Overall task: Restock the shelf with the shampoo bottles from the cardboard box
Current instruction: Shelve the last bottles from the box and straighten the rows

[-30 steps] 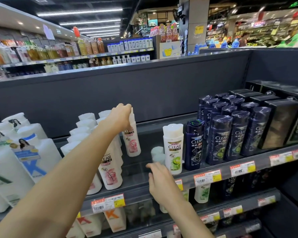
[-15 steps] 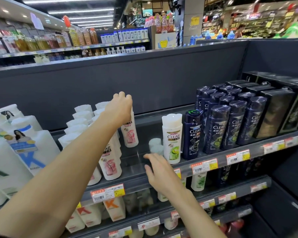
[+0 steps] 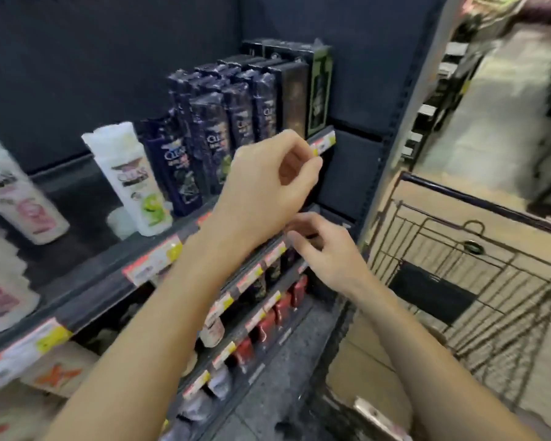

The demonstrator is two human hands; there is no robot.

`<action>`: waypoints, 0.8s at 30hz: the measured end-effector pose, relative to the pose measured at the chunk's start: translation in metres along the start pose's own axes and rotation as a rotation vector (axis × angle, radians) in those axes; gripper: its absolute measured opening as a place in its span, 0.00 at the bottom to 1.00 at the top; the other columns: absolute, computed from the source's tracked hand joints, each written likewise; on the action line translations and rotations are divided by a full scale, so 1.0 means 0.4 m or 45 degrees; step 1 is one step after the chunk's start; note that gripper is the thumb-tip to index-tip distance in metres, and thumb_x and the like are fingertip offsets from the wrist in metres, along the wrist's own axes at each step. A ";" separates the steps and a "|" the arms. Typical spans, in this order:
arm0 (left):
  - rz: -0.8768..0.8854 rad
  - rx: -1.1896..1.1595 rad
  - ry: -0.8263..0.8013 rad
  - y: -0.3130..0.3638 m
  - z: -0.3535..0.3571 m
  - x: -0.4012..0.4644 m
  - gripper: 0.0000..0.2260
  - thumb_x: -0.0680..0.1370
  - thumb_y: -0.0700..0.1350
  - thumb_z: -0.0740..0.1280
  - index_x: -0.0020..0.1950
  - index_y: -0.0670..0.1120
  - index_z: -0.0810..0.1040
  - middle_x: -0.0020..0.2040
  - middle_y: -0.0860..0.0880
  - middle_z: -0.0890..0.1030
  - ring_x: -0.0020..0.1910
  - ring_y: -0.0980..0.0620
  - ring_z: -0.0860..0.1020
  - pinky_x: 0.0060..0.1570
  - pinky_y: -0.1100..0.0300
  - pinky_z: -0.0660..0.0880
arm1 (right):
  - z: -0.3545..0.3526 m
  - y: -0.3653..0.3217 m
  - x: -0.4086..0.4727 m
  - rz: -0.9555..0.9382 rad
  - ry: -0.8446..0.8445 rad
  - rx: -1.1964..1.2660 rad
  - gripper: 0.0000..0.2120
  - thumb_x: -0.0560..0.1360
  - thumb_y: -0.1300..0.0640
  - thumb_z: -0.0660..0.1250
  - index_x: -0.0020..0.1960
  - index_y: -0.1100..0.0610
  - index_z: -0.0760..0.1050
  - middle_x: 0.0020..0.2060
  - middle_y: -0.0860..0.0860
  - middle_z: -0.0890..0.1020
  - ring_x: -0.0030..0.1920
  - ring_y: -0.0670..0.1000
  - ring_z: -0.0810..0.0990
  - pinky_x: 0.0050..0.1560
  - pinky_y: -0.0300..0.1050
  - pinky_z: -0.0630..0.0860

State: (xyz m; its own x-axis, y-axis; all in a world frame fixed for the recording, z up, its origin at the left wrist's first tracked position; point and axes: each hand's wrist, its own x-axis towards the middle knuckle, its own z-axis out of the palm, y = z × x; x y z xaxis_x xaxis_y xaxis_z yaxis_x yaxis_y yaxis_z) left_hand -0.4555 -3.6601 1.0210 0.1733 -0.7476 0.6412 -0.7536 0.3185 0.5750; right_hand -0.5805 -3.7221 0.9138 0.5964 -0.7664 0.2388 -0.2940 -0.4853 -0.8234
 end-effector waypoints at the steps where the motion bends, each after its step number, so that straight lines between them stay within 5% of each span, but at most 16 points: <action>1: -0.044 -0.110 -0.073 0.004 0.067 -0.014 0.05 0.77 0.43 0.69 0.43 0.42 0.80 0.35 0.51 0.81 0.36 0.54 0.79 0.38 0.69 0.74 | -0.053 0.047 -0.032 0.074 0.062 -0.038 0.07 0.80 0.52 0.64 0.58 0.47 0.76 0.49 0.40 0.82 0.49 0.37 0.79 0.47 0.30 0.74; 6: -0.534 -0.596 -0.544 -0.037 0.434 -0.107 0.04 0.75 0.48 0.68 0.42 0.49 0.80 0.39 0.47 0.84 0.42 0.46 0.83 0.45 0.50 0.81 | -0.262 0.324 -0.206 0.479 0.333 -0.116 0.07 0.79 0.48 0.65 0.54 0.48 0.78 0.47 0.45 0.82 0.47 0.44 0.80 0.46 0.38 0.76; 9: -0.999 -0.888 -0.819 -0.059 0.661 -0.208 0.06 0.79 0.41 0.67 0.42 0.46 0.78 0.41 0.44 0.83 0.38 0.50 0.83 0.39 0.57 0.82 | -0.301 0.506 -0.305 0.721 0.414 -0.116 0.04 0.79 0.51 0.66 0.52 0.50 0.78 0.46 0.46 0.82 0.47 0.46 0.79 0.43 0.30 0.72; 13: -1.685 -1.007 -0.962 -0.126 0.947 -0.419 0.04 0.81 0.38 0.62 0.48 0.41 0.75 0.40 0.44 0.80 0.35 0.51 0.81 0.36 0.60 0.80 | -0.243 0.802 -0.437 1.107 0.301 -0.088 0.06 0.79 0.53 0.67 0.53 0.55 0.78 0.47 0.50 0.82 0.51 0.52 0.80 0.50 0.41 0.72; 17: -2.187 -0.992 -0.984 -0.257 1.174 -0.660 0.05 0.82 0.41 0.59 0.49 0.42 0.73 0.44 0.44 0.78 0.40 0.49 0.78 0.38 0.59 0.78 | -0.143 1.042 -0.550 1.354 0.048 -0.056 0.11 0.79 0.53 0.66 0.55 0.60 0.77 0.43 0.49 0.77 0.49 0.52 0.77 0.43 0.37 0.66; 21: -2.255 -0.593 -1.092 -0.400 1.278 -0.857 0.09 0.83 0.42 0.58 0.46 0.41 0.75 0.46 0.44 0.78 0.43 0.50 0.80 0.35 0.61 0.73 | -0.027 1.199 -0.626 1.521 -0.209 -0.007 0.12 0.79 0.51 0.66 0.57 0.58 0.77 0.51 0.54 0.81 0.51 0.54 0.80 0.50 0.44 0.74; 24: -2.045 -0.110 -1.346 -0.499 1.315 -0.993 0.09 0.76 0.46 0.66 0.44 0.40 0.79 0.47 0.35 0.82 0.44 0.38 0.81 0.36 0.57 0.75 | 0.057 1.264 -0.672 1.529 -0.600 -0.051 0.07 0.77 0.48 0.66 0.49 0.51 0.76 0.49 0.53 0.81 0.51 0.55 0.80 0.47 0.45 0.75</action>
State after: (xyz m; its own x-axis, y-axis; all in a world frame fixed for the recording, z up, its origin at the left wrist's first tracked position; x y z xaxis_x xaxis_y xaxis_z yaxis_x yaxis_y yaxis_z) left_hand -0.7076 -3.7334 0.3843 0.1466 -0.3113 -0.9389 -0.2677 -0.9263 0.2653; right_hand -0.8724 -3.7518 0.4217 0.1467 -0.5117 -0.8466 -0.8438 0.3819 -0.3770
